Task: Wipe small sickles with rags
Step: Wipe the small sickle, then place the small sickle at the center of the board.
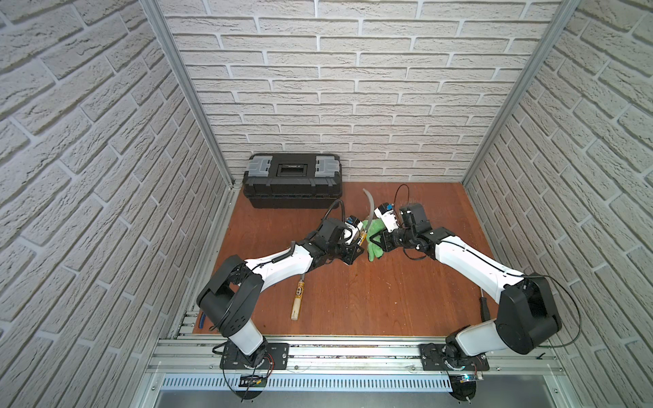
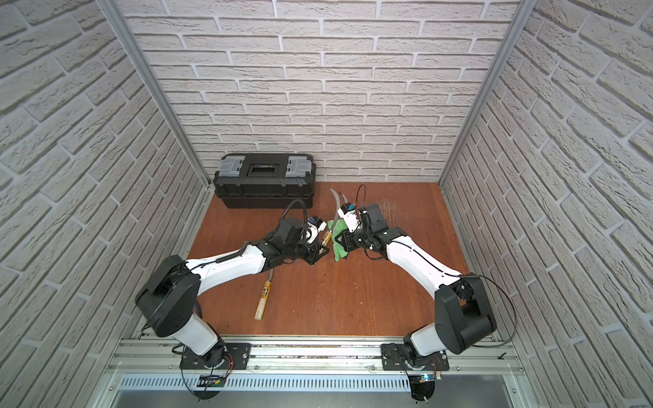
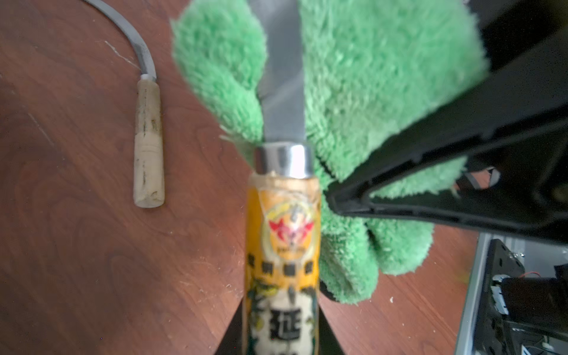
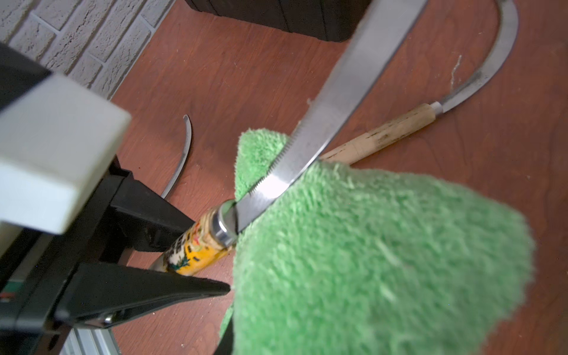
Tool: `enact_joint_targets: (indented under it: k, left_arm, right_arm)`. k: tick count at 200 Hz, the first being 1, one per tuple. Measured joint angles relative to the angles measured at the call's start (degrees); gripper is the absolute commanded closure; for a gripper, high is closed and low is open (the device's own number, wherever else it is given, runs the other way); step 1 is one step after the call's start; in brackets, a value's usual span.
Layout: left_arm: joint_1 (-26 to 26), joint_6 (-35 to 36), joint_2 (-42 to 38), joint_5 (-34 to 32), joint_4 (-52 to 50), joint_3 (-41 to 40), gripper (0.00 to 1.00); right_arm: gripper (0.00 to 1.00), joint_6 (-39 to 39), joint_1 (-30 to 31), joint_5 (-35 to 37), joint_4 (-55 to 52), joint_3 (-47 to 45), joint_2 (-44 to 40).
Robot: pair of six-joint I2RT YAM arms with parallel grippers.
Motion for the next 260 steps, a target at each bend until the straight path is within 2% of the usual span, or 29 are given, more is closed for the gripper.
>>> enact_joint_targets:
  k: [61,113,186,260]
  left_arm:
    - [2.9,-0.3,0.9,-3.3,-1.7,7.1,1.0]
    - [0.1,-0.2,1.7,-3.7,-5.1,9.4,1.0]
    - [-6.4,-0.2,14.3,-4.2,-9.7,17.6,1.0]
    - [-7.1,-0.5,26.6,-4.2,-15.3,30.1,1.0]
  right_arm:
    - [0.97,5.0,2.1,5.0,-9.6,-4.2,-8.0]
    - [0.97,9.3,-3.7,9.2,-16.5,-5.3,-11.1]
    - [0.97,9.1,-10.7,12.7,-23.0,-5.3,-17.0]
    - [0.97,7.6,-13.9,12.7,-25.4,-5.3,-18.9]
